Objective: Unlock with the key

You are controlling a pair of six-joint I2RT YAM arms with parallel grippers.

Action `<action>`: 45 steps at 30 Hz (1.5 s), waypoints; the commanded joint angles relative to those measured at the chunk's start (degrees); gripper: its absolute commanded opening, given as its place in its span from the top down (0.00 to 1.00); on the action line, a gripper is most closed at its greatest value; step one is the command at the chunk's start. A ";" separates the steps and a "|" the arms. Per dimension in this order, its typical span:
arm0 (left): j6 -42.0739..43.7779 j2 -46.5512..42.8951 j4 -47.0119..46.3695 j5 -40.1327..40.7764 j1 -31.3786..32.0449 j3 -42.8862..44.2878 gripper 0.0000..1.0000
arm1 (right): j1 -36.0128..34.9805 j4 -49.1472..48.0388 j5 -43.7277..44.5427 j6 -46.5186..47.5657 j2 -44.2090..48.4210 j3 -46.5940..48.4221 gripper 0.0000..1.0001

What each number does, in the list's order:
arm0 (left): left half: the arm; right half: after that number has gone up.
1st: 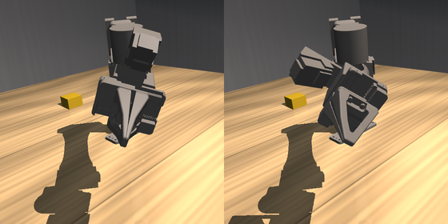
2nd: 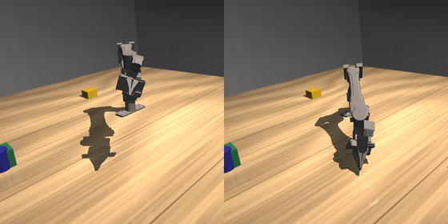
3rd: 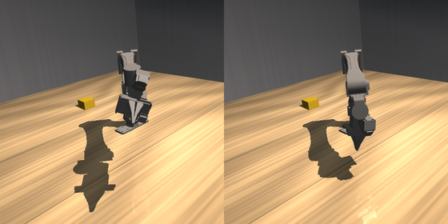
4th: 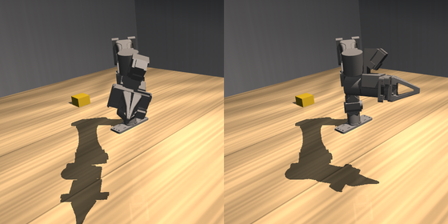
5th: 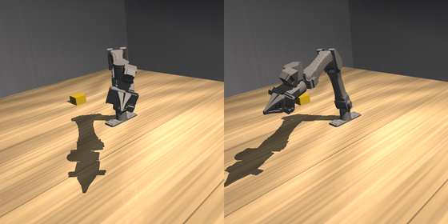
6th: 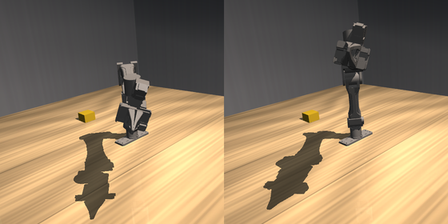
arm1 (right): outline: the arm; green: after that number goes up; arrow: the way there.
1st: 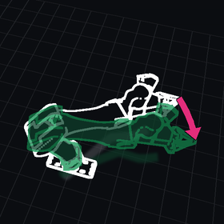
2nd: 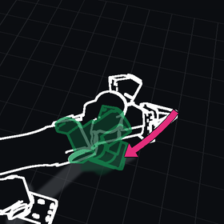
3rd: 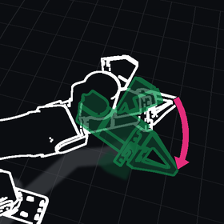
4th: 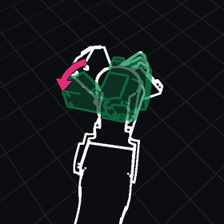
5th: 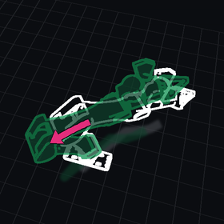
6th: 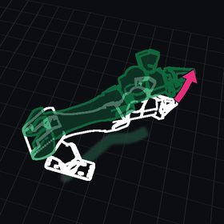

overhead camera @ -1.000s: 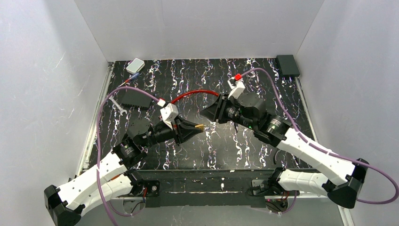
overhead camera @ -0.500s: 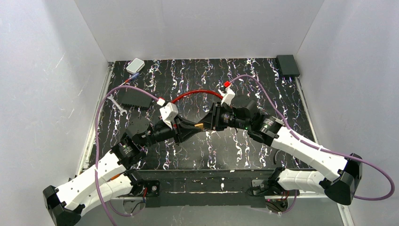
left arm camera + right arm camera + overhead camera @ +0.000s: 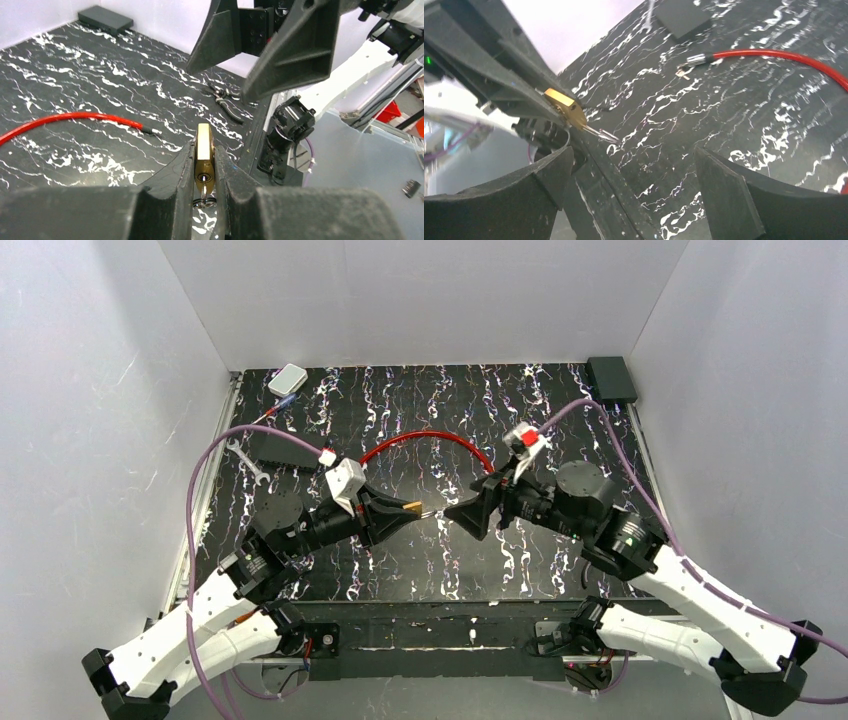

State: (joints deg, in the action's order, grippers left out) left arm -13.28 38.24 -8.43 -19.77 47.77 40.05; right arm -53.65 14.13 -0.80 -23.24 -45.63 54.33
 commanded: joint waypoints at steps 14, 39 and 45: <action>-3.07 1.29 6.99 -9.83 -0.11 9.62 1.00 | -0.14 -6.10 -26.71 9.25 -9.71 7.74 0.05; -6.06 1.56 4.73 -8.64 -0.13 8.90 1.00 | -0.14 -13.58 -34.19 2.83 -14.16 5.39 0.40; -6.41 1.90 4.65 -8.56 -0.10 8.84 1.00 | -0.14 -16.93 -35.09 2.15 -13.35 4.23 0.81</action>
State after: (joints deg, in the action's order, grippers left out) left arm -19.22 40.36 -1.43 -27.35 47.68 47.57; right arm -53.80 2.63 -35.81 -20.27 -60.27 58.57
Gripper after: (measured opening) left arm 0.140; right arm 0.320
